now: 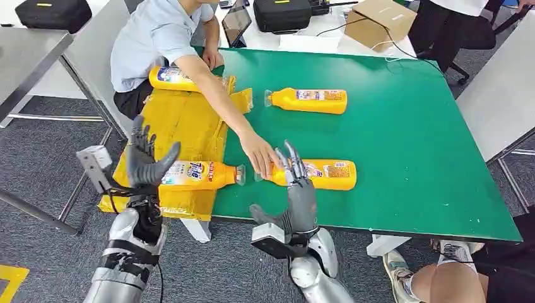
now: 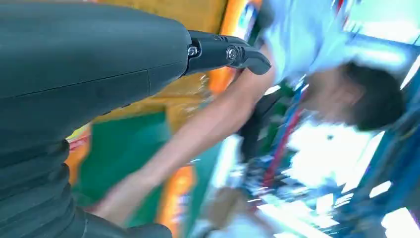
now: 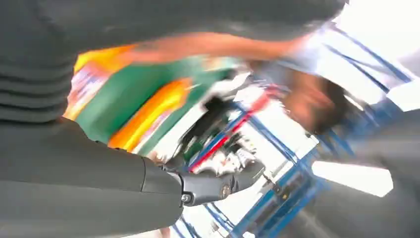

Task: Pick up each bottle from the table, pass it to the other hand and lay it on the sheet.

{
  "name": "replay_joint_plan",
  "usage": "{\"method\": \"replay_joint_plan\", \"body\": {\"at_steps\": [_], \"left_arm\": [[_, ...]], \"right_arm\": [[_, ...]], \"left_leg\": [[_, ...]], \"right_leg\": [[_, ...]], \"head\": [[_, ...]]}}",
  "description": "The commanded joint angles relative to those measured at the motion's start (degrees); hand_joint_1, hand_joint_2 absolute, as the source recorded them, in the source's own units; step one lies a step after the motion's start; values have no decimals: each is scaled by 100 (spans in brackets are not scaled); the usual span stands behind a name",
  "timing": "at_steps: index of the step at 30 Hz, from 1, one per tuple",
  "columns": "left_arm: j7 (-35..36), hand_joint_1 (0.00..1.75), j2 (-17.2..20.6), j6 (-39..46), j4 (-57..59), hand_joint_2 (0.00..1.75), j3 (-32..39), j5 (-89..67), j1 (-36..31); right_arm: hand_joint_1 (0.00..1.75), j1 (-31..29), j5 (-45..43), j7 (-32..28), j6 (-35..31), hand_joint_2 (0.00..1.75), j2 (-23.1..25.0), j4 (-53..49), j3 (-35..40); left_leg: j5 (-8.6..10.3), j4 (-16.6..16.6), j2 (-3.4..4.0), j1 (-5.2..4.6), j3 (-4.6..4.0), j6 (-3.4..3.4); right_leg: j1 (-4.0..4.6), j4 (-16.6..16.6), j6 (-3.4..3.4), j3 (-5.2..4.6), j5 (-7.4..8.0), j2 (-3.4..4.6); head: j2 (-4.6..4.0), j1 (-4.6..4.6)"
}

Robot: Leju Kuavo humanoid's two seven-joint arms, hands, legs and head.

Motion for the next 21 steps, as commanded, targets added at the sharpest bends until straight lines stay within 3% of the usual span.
{"method": "replay_joint_plan", "body": {"at_steps": [1,6,10,12,21], "left_arm": [[-118,0,39,299,-1823,175,257,-90,1174],[-260,0,39,413,-2292,175,-103,-404,1446],[-340,0,67,473,-2379,175,-321,-576,1494],[-362,0,73,489,-2367,175,-343,-605,1495],[-301,0,73,534,-2204,175,-302,-527,1449]], "right_arm": [[0,-520,1263,887,306,175,-1111,1139,-1192],[0,-740,1879,1307,616,175,-1166,1580,-1505],[0,-956,2146,1427,527,175,-1173,2039,-1583],[0,-1024,2184,1437,528,175,-1172,2133,-1591],[0,-1302,2184,1521,674,175,-1107,2659,-1651]], "left_leg": [[-7,-10,-1,0,28,1],[-3,-2,-9,-3,3,0],[-20,-2,2,-1,44,-7],[-7,-2,-1,-3,12,-2],[-7,-4,4,-2,19,-2]], "right_leg": [[2,-17,-3,34,-4,-5],[-2,-8,-3,11,-2,-7],[4,-10,-16,50,-17,-9],[3,-8,-6,16,-2,1],[2,-7,-6,22,-6,-7]], "head": [[0,0],[0,2],[0,0],[0,-2],[0,0]]}}
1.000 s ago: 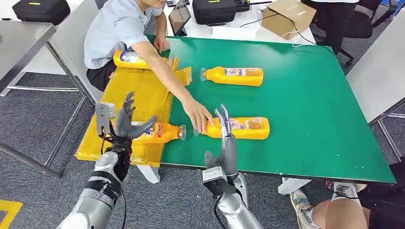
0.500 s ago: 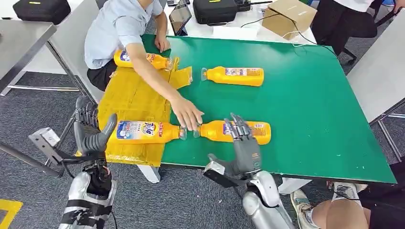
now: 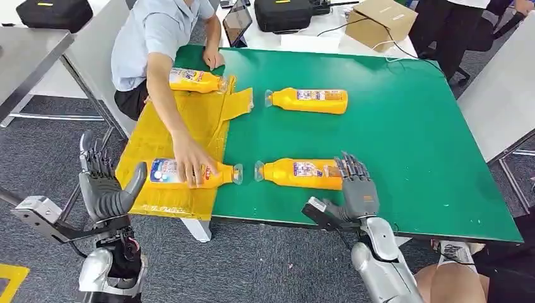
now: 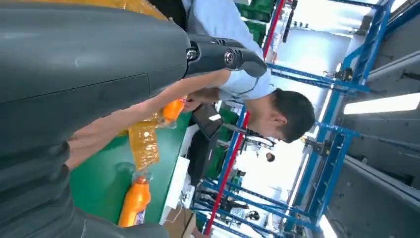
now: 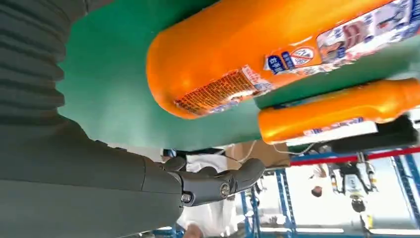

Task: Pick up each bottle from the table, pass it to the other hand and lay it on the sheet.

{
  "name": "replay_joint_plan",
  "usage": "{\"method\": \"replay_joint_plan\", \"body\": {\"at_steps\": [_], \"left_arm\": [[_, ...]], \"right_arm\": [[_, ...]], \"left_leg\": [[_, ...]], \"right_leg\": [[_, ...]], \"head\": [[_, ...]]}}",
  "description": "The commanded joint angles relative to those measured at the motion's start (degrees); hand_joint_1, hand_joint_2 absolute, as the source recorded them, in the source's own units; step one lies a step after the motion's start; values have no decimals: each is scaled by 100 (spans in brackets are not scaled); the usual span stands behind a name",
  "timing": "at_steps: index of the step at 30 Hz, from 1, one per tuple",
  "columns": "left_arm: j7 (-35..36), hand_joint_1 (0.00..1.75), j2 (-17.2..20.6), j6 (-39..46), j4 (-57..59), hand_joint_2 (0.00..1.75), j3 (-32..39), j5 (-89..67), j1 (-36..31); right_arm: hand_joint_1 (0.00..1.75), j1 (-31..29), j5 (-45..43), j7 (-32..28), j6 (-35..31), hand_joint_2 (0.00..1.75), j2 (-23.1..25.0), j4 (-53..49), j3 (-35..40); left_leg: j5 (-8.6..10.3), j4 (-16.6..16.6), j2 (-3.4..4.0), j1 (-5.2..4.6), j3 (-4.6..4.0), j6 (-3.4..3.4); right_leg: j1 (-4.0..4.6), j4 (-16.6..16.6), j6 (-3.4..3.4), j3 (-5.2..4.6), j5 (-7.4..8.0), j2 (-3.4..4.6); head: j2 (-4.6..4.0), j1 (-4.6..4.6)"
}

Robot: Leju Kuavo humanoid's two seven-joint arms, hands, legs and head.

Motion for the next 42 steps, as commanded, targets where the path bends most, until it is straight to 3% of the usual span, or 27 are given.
{"method": "replay_joint_plan", "body": {"at_steps": [1,5,9,18,24,30,32,33,42], "left_arm": [[83,0,63,83,228,175,-71,116,-96],[157,0,59,31,400,175,-108,224,-216],[157,0,62,33,372,175,-112,224,-204],[356,0,82,-107,719,175,-305,378,-498],[361,0,67,-120,850,175,-365,414,-602],[398,0,107,-145,925,175,-437,482,-684],[411,0,105,-158,966,175,-475,509,-732],[420,0,115,-172,971,175,-484,526,-740],[494,0,166,-197,940,175,-463,599,-689]], "right_arm": [[0,-812,52,97,130,175,20,1521,-179],[0,-1208,43,116,123,175,52,2081,-212],[0,-1222,62,120,94,175,54,2139,-200],[0,-2039,324,309,527,175,167,3061,-25],[0,-2224,456,297,651,175,284,3293,112],[0,-2380,646,248,1337,175,365,3583,374],[154,-2433,758,294,1522,175,347,3653,496],[175,-2450,791,313,1611,175,343,3678,535],[175,-2596,959,735,2657,175,318,3775,745]], "left_leg": [[-3,-4,6,0,13,-2],[-4,-5,12,-1,22,-3],[-5,-5,5,0,26,-4],[0,-2,4,-3,10,-1],[-4,-2,10,-3,22,-4],[0,-4,3,-3,12,-1],[-2,-4,2,-1,18,-3],[1,-3,-2,-1,11,-2],[0,-6,1,1,32,-3]], "right_leg": [[1,-4,-4,13,-2,1],[1,-5,-7,19,-1,4],[2,-5,-9,26,-5,-3],[-2,1,-3,7,0,0],[-1,1,-7,18,-3,2],[-2,0,-2,10,0,-1],[0,-1,-4,17,-2,-4],[0,-1,-2,11,0,-6],[2,-6,-4,28,-1,-9]], "head": [[0,0],[0,0],[0,0],[0,0],[0,0],[0,0],[0,0],[0,-2],[0,0]]}}
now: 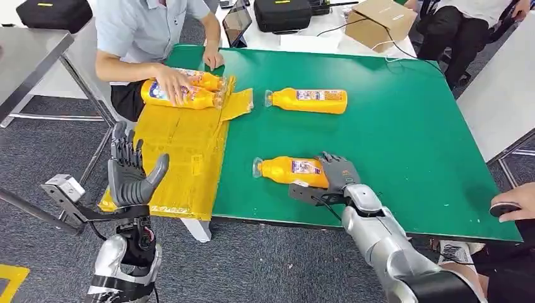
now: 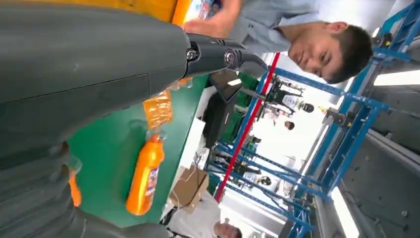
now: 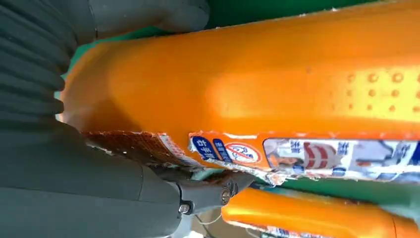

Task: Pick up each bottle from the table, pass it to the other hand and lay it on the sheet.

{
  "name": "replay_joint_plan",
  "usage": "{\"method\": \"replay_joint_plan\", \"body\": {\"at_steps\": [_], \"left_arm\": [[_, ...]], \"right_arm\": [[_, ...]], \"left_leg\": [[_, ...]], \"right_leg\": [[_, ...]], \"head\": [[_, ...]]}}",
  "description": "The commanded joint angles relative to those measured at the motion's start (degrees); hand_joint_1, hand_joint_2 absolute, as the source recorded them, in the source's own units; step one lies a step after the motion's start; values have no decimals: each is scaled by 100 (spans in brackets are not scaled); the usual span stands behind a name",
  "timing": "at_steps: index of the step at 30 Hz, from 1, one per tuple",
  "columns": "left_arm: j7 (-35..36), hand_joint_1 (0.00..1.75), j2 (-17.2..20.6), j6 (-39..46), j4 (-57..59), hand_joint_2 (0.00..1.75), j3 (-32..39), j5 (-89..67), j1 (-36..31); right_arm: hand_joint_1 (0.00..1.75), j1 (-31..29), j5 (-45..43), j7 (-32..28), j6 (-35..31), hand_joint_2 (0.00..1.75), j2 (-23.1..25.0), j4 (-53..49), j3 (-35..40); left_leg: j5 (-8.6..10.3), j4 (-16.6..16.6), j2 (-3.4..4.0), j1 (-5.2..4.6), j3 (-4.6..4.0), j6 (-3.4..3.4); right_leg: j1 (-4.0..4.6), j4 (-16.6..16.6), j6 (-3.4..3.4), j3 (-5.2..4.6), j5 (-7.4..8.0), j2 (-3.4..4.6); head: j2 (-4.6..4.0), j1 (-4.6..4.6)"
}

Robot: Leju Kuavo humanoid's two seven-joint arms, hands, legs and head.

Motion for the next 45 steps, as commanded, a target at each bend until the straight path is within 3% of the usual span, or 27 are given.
{"method": "replay_joint_plan", "body": {"at_steps": [1,3,6,7,8,11,22,23,25,28,31,37,45], "left_arm": [[72,0,166,-6,368,175,-18,62,-183],[71,0,166,-1,308,175,18,61,-126],[46,0,142,18,203,175,71,25,-46],[-15,0,124,75,140,175,83,-31,-9],[-109,0,82,196,107,175,91,-90,14],[-172,0,11,586,123,175,39,-331,73],[-183,0,26,707,217,175,-36,-456,86],[-27,0,72,892,292,175,-142,-701,87],[125,0,167,814,365,175,-600,-1514,298],[189,0,138,271,377,175,-1088,-1955,659],[240,0,58,-59,444,175,-1219,-1835,810],[-183,0,162,-884,130,175,-1579,-2070,1008],[-31,0,-50,-944,208,175,-1596,-1738,924]], "right_arm": [[175,-306,49,401,727,175,23,661,382],[175,-320,3,382,644,175,66,605,348],[175,-249,-603,-137,333,175,201,408,-124],[175,-195,-870,-387,270,175,274,286,-318],[175,-95,-1527,-1046,184,175,400,108,-758],[175,121,-2505,-1914,87,175,688,-404,-1169],[175,199,-2691,-1935,141,175,746,-615,-1101],[175,309,-3106,-2291,196,175,813,-858,-1244],[175,751,-3827,-2613,338,175,975,-1833,-1078],[175,1443,-4768,-2390,597,175,1060,-3454,-552],[175,1775,-5300,-2382,564,175,1034,-4144,-30],[175,1785,-5294,-2572,968,175,1028,-3467,966],[175,1947,-4797,-2782,741,175,1115,-3353,1691]], "left_leg": [[-3,-9,-7,1,29,-5],[-2,-12,-7,3,35,-7],[-2,-7,-1,1,24,-3],[-4,-8,0,3,30,-5],[-4,-7,4,1,27,-4],[-6,-6,11,2,24,-4],[-6,-2,2,2,14,-2],[-4,-1,0,2,6,-2],[-1,-4,-4,0,3,-3],[-10,-9,-1,-1,20,-6],[-13,-8,-5,-2,18,-5],[-20,-9,14,2,16,-9],[-9,-5,2,3,-9,-5]], "right_leg": [[3,-7,-10,31,-7,-14],[5,-12,-11,37,-6,-15],[2,-6,-6,25,-2,-2],[4,-8,-9,33,-4,-3],[2,-5,-7,29,-4,2],[3,-4,-7,25,-2,8],[2,0,-7,17,-7,1],[1,1,-6,9,-5,1],[0,-1,-6,6,-3,-2],[0,-4,-11,21,-12,-1],[-1,-3,-10,20,-16,-5],[4,-6,-13,10,-14,10],[3,-4,-9,-10,-8,1]], "head": [[0,0],[0,0],[0,0],[0,0],[0,0],[0,0],[0,0],[0,0],[0,0],[0,0],[0,0],[0,-2],[0,0]]}}
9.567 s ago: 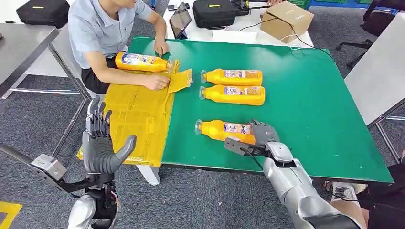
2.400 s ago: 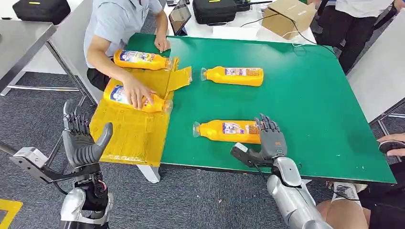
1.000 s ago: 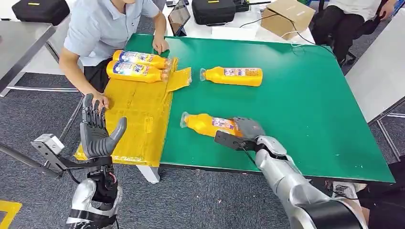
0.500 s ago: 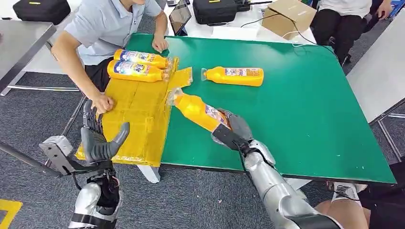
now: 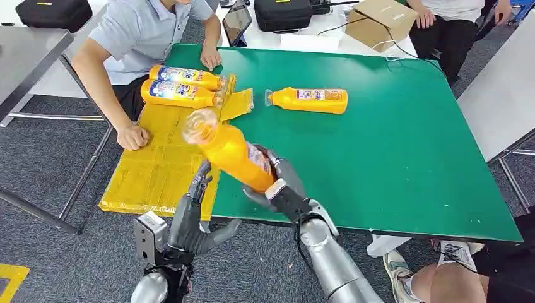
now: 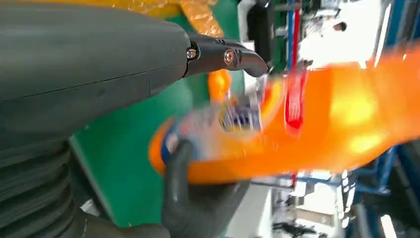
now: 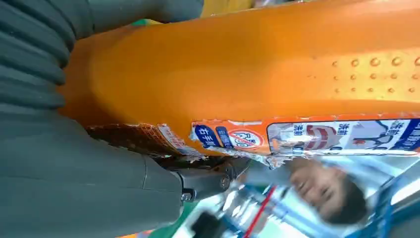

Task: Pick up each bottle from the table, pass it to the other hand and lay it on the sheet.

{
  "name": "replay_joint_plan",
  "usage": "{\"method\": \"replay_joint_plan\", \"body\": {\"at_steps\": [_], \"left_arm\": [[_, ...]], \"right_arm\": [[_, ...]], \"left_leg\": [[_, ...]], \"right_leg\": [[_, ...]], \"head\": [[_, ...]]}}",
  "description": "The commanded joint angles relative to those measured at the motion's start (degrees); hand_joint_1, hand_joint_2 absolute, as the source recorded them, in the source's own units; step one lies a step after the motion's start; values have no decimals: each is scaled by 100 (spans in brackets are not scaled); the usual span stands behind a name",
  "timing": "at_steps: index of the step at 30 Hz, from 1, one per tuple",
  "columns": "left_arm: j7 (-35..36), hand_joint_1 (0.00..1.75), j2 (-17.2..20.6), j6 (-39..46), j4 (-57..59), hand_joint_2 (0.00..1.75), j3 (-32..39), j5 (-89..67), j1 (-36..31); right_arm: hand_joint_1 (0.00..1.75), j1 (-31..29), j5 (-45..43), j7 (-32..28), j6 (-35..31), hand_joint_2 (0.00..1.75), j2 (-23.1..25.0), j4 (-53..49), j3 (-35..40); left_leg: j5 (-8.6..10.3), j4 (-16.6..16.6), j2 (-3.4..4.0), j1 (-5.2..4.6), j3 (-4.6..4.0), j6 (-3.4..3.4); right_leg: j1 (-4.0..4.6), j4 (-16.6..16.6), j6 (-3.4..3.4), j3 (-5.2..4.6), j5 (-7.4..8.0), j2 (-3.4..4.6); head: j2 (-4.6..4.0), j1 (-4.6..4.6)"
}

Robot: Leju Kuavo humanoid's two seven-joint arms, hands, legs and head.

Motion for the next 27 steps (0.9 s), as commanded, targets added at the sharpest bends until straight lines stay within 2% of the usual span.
{"method": "replay_joint_plan", "body": {"at_steps": [1,14,21,22,23,24,25,26,27], "left_arm": [[-38,0,-19,-113,103,175,-143,566,-130],[24,0,-10,-216,221,175,-125,1108,-557],[-48,3,33,-387,372,175,-154,1243,-773],[-52,145,44,-420,377,175,-168,1254,-787],[-52,145,44,-420,377,175,-168,1254,-787],[-58,175,48,-445,408,175,-180,1260,-809],[-68,175,54,-468,423,175,-174,1273,-820],[-76,175,55,-488,424,175,-165,1297,-819],[-44,175,50,-542,432,175,-106,1409,-802]], "right_arm": [[175,-21,392,-41,-166,175,-72,233,1164],[175,-62,838,-188,-234,175,-151,289,1629],[175,-180,868,-280,67,175,-193,362,1862],[175,-187,868,-284,75,175,-191,368,1869],[175,-187,868,-284,75,175,-191,368,1869],[175,-200,866,-289,92,175,-193,379,1877],[150,-213,865,-290,105,175,-193,389,1882],[143,-218,866,-290,111,175,-195,394,1884],[3,-201,840,-272,110,175,-192,382,1850]], "left_leg": [[-10,-5,4,2,29,-3],[-2,-6,-12,2,20,-3],[0,-5,-8,1,16,-2],[-2,-6,-10,1,26,-3],[-2,-5,-12,1,25,-3],[1,-6,-10,0,15,-2],[2,-5,-9,0,12,-2],[-1,-8,-13,1,24,-3],[0,-5,-9,1,18,-2]], "right_leg": [[4,-7,-8,30,-9,-4],[4,-7,-7,27,-7,-18],[2,-6,-5,21,-4,-15],[3,-8,-8,31,-8,-19],[3,-6,-7,31,-8,-20],[0,-6,-5,19,-4,-16],[1,-5,-4,16,-3,-14],[3,-8,-7,30,-7,-20],[2,-6,-6,23,-5,-14]], "head": [[0,0],[0,2],[0,0],[0,0],[0,0],[0,0],[0,0],[0,0],[0,0]]}}
